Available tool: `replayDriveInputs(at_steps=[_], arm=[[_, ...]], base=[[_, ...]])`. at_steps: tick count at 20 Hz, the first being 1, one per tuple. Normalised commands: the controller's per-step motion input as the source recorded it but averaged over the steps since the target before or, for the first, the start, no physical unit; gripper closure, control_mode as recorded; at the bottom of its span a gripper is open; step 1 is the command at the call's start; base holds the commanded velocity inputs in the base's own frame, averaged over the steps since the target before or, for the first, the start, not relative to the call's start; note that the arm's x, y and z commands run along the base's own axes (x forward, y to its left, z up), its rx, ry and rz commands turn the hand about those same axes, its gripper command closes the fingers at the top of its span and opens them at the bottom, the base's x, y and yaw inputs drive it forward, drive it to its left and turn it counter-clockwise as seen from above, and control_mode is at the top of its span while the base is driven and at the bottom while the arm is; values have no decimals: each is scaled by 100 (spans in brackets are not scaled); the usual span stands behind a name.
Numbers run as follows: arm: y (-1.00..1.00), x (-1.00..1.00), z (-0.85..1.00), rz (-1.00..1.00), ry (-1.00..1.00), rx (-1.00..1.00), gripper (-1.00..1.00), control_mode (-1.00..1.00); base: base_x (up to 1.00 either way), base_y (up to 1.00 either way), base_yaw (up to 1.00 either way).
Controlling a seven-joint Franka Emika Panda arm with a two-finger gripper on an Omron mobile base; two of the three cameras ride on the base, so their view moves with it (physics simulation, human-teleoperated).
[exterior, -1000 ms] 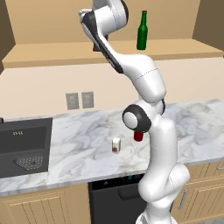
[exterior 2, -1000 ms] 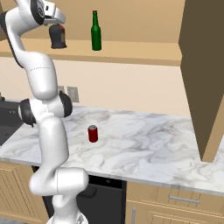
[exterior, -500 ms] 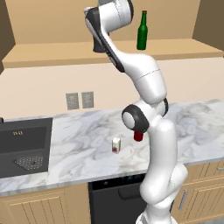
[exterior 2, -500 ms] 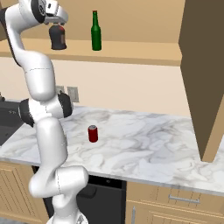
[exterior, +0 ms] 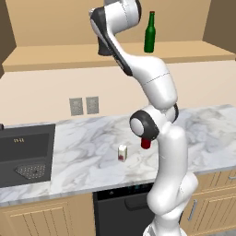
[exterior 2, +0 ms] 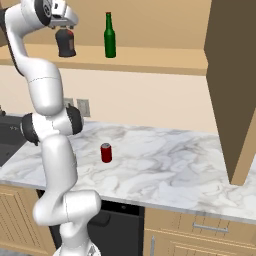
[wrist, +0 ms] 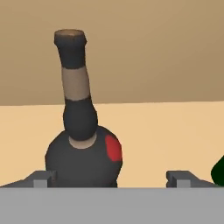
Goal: Sort all alcoholic drinks to one cabinet, and non-alcoholic drinks to the other.
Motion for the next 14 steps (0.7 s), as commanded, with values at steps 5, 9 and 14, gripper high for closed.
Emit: replayDriveInputs(at_steps=[5,9,14], arm=[[0,-3,-27,5,-26,-2,-100,-100],[1,-19,-31,4,-33,-3,-100,-100],[0,-38,-22,0,-24,-1,-100,-100]], base=[[0,0,0],[0,0,0],[0,0,0]])
